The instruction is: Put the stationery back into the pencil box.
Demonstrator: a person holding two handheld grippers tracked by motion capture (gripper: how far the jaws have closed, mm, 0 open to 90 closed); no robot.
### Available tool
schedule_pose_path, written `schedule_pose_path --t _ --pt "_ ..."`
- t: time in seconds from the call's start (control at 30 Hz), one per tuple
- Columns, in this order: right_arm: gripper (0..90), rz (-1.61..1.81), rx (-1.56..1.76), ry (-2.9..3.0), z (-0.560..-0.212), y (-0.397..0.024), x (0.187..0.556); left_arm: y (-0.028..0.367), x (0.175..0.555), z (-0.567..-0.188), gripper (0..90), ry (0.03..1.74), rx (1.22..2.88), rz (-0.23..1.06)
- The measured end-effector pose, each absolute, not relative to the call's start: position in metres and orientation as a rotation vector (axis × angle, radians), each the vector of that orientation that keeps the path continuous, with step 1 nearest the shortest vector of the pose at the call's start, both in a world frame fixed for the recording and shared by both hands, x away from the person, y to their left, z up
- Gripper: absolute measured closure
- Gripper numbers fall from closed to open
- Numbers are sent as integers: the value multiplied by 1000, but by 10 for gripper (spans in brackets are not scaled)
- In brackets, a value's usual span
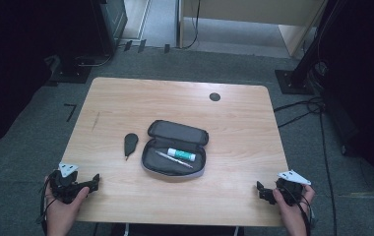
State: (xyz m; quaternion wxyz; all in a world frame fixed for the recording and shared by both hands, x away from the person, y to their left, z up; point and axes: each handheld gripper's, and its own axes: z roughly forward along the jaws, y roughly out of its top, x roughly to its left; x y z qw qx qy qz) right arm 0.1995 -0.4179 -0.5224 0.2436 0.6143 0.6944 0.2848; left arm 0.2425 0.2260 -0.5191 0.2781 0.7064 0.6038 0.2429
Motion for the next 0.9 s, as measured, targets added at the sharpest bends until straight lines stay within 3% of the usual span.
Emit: schedule_pose_path --t 0.9 --pt "0 817 1661 1901 -527 -420 200 191 272 -480 0 1500 1907 603"
